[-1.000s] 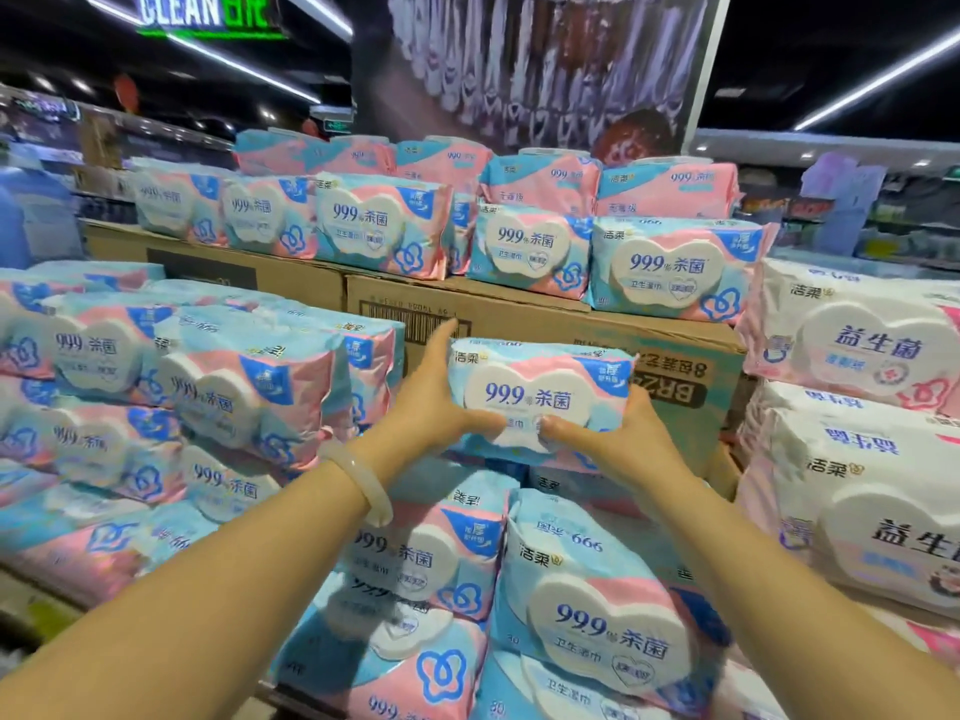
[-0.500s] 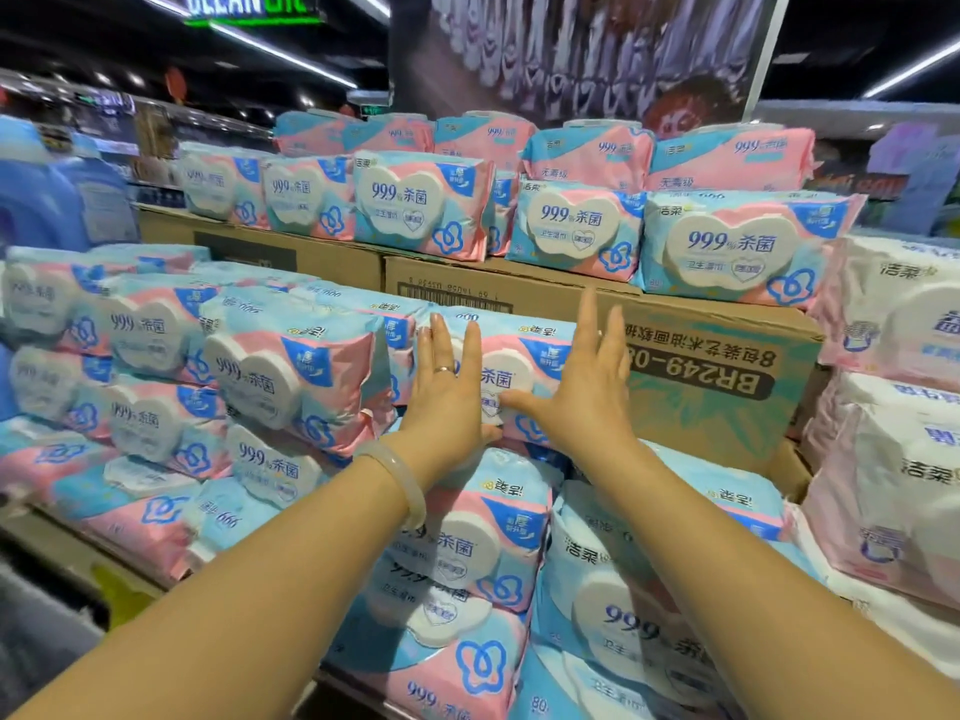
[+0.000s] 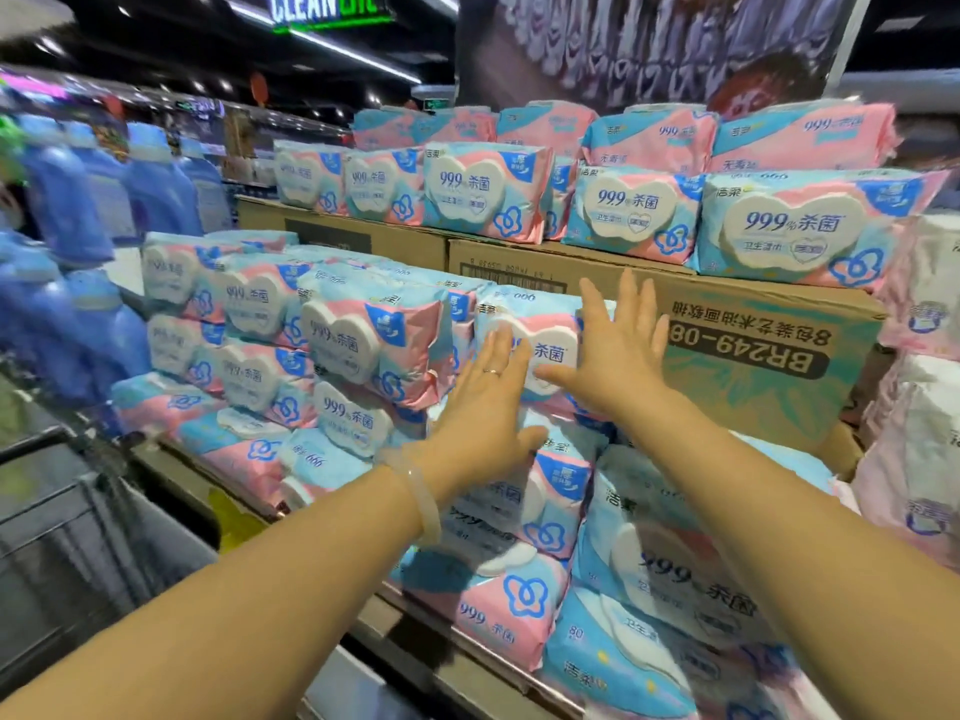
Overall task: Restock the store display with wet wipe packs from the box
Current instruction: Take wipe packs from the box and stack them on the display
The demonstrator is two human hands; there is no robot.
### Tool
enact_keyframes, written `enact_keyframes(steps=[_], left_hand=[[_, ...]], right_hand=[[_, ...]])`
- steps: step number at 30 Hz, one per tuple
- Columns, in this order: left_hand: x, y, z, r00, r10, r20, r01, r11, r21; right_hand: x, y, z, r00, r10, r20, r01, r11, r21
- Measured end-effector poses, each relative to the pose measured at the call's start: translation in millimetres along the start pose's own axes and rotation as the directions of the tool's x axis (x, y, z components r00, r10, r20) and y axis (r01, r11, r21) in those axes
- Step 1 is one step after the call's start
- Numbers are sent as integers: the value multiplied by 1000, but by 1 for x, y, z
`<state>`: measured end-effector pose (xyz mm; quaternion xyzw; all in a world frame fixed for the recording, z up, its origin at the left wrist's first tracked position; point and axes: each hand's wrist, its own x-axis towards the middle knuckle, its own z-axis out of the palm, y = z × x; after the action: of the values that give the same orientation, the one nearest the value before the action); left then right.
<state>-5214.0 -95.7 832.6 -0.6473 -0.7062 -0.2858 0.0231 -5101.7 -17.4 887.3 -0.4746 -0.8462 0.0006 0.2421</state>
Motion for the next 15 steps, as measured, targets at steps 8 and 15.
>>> enact_keyframes(steps=[8,15], left_hand=[[-101,-77,-16,958,-136,-253,136,991,-17],[-212,-159,-19,820,-539,195,380,765,520]], right_hand=[[-72,-100,42,892,-450,35,432,875,217],[-146,-149,144,641,-581,501,584,793,173]])
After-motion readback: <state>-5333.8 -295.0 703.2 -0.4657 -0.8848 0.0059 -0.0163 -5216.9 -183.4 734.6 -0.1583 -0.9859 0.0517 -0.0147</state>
